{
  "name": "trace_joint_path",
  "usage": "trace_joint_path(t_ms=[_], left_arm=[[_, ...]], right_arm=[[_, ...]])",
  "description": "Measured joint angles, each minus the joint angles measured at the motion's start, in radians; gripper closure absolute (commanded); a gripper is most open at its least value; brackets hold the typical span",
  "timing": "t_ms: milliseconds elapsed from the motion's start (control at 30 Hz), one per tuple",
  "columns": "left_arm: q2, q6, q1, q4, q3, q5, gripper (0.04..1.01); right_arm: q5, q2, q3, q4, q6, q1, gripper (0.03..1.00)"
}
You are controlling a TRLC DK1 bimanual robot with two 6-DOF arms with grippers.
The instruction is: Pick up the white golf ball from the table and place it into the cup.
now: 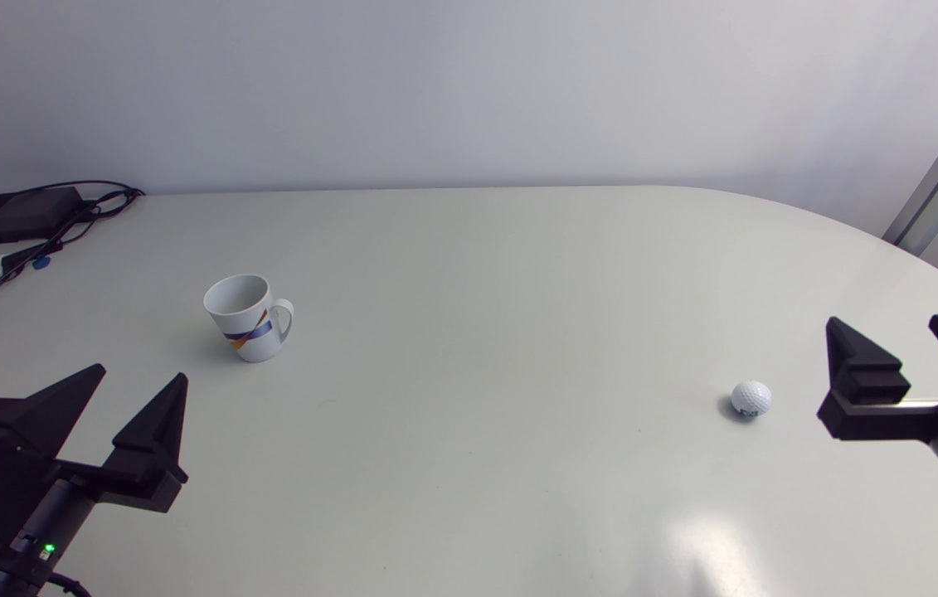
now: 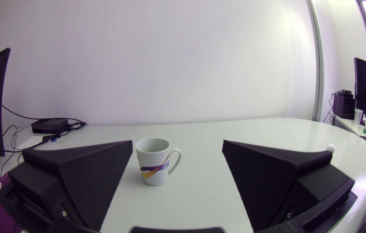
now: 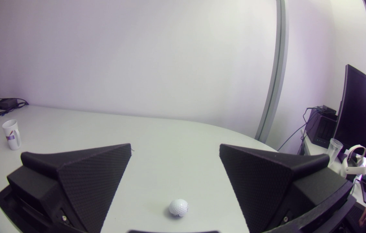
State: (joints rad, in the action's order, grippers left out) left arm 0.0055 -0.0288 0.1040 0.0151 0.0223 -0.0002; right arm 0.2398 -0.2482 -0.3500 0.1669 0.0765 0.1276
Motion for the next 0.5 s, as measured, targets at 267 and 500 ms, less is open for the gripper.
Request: trace_joint_path(t_ms=[267, 500], left_arm=[[0.000, 0.000, 0.001, 0.000, 0.000, 0.000, 0.052], [0.000, 0.000, 0.002, 0.000, 0.000, 0.000, 0.051]], right_arm=[[0.000, -0.246, -0.156, 0.000, -0.018, -0.013, 0.074], [-0.092, -0.469, -0.299, 0.049, -0.022, -0.123, 0.074]])
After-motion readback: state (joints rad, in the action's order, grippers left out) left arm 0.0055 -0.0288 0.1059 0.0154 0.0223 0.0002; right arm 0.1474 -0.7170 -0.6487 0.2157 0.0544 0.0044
